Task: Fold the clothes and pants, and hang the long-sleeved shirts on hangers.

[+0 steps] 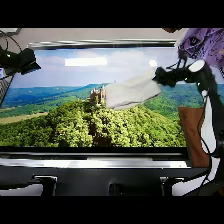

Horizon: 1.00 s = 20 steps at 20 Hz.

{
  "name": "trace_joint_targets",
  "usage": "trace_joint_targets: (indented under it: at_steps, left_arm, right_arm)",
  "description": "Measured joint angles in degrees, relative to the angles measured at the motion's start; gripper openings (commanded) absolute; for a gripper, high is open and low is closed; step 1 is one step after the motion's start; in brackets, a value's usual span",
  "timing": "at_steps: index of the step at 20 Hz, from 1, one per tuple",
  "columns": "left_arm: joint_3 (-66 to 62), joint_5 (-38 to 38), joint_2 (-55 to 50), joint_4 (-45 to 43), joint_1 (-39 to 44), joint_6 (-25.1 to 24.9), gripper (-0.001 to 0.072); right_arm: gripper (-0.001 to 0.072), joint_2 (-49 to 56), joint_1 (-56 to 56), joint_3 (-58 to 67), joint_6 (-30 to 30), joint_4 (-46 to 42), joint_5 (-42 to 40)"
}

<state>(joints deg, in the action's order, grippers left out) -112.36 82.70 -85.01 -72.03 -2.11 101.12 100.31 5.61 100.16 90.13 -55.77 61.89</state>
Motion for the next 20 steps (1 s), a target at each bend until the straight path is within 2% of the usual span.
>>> trace_joint_targets:
  at_steps: [5, 20]
  left_arm:
    - [0.0, 0.0, 0.0, 0.0, 0.0, 0.0, 0.0016]
    - [0.0, 1.0, 0.0, 0.5, 0.0, 0.0, 0.0016]
  right_arm:
    - [0.0034, -0.2, 3.3, 10.2, 8.6, -10.2, 2.1]
    - [0.0034, -5.7, 22.0, 14.5, 24.7, -19.8, 11.0]
